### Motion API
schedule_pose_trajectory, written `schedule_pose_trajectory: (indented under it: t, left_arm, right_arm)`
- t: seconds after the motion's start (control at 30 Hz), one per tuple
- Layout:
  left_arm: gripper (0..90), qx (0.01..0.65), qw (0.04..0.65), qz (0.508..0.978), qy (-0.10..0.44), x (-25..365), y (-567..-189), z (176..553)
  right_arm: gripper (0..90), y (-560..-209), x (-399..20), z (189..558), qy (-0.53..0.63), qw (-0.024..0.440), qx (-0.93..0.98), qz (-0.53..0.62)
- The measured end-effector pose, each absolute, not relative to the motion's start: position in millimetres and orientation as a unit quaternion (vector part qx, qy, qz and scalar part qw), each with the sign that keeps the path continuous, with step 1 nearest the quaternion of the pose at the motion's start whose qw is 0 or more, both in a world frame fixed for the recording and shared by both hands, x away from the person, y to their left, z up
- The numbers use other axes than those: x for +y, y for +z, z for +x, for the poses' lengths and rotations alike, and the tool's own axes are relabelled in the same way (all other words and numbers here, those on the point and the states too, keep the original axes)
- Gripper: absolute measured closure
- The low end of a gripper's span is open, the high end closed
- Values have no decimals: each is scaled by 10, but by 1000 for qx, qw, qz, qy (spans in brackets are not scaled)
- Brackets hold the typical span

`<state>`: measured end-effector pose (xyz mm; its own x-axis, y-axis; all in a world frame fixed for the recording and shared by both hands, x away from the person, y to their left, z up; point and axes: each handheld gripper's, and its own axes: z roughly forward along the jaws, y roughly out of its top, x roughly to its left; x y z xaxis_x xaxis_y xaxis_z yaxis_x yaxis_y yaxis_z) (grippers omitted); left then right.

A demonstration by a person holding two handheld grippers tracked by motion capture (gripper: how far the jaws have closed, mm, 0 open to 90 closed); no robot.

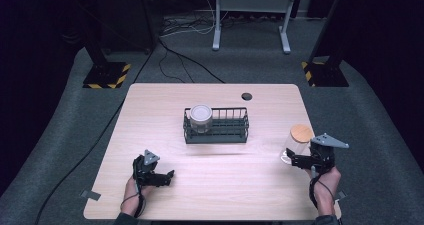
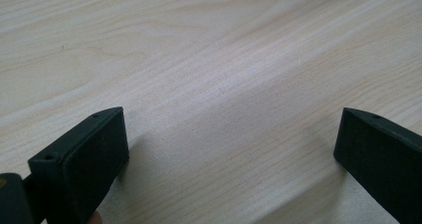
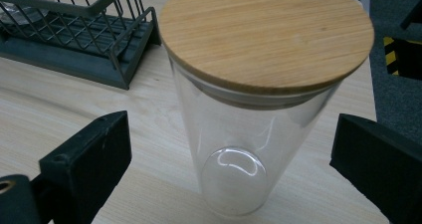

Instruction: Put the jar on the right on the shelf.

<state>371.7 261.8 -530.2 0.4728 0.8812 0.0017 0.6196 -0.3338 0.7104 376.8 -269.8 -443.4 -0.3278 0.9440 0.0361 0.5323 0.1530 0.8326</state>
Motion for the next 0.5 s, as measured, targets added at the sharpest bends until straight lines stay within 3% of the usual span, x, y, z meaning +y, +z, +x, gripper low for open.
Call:
schedule_pose_trajectory:
  t: [0.5]
  left_arm:
    - [2, 475, 331, 791, 199, 2612, -5304, 3719]
  right_arm:
    - [5, -4353, -2694, 3918, 395, 267, 711, 518]
